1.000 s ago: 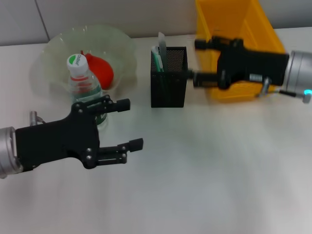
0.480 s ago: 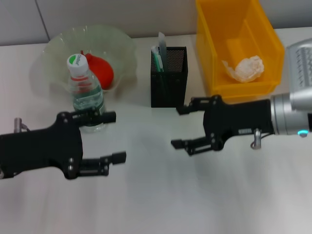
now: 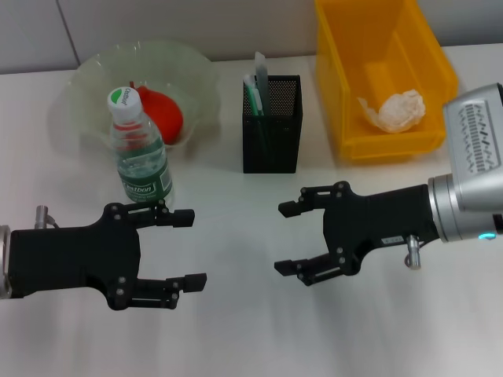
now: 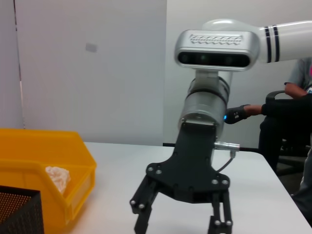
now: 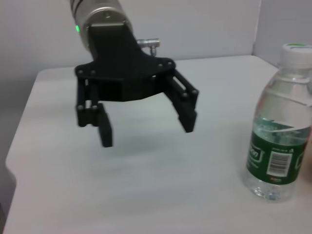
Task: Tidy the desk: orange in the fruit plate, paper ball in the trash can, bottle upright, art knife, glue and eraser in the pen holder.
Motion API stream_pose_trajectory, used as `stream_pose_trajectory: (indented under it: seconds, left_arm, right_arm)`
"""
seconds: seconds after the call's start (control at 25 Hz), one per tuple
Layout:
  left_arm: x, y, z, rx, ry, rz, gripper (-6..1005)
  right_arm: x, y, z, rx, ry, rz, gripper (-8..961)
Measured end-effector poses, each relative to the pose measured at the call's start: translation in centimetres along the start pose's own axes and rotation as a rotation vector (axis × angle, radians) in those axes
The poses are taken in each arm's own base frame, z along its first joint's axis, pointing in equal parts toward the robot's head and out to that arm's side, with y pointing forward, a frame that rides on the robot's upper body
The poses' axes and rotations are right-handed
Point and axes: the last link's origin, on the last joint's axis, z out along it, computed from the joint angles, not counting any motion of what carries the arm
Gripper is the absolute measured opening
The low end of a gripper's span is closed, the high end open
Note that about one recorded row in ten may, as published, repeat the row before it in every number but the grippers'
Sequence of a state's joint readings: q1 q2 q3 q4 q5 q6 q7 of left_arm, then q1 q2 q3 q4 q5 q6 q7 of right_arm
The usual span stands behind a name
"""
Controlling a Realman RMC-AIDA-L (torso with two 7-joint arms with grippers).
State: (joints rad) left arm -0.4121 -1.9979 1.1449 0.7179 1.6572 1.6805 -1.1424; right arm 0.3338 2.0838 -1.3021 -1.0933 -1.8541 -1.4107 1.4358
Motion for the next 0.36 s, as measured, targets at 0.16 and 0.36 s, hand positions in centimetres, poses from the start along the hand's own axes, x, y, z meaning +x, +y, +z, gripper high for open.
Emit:
stream_pose_trajectory:
  seconds: [0.16,0.36]
  left_arm:
    - [0.05,-0.19,-0.12,0.010,0.001,0.001,827]
    - [0.09,-0.28,-0.15,0.016,0.003,0.002,827]
  right_arm:
    - [-0.13,0.65,-0.29,0.003,0.005,-0.023,826]
    - [-0.31,1.05,-0.78,0.016,0.005,-0.042,826]
